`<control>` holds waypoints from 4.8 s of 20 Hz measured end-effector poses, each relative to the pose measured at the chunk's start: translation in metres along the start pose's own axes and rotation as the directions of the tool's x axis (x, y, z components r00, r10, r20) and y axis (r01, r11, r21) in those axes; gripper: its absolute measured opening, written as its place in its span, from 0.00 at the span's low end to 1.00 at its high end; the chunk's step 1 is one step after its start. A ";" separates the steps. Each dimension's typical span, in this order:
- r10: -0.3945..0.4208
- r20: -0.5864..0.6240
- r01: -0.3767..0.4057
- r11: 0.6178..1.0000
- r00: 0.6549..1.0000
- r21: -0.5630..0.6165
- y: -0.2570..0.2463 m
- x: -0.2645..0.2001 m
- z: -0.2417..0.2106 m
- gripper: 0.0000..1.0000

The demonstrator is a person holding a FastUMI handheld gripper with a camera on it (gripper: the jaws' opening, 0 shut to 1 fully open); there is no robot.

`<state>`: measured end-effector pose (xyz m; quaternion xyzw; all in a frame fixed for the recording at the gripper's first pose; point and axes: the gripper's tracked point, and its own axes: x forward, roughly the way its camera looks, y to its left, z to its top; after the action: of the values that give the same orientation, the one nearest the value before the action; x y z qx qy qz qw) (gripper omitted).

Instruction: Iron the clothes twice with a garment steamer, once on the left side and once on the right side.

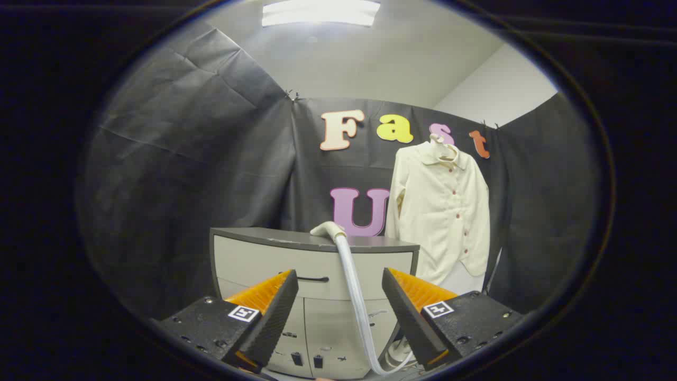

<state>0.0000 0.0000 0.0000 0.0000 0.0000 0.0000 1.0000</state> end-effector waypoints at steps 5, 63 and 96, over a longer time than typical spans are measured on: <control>0.019 0.008 -0.019 1.000 1.000 0.016 0.004 -0.009 0.004 0.97; 0.204 -0.485 -0.149 0.977 0.851 0.151 0.022 0.308 -0.057 0.61; -0.095 0.019 0.090 0.981 0.995 0.171 -0.300 0.277 0.087 0.33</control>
<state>0.2766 -0.3005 0.0866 0.0851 -0.0134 -0.0466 0.9952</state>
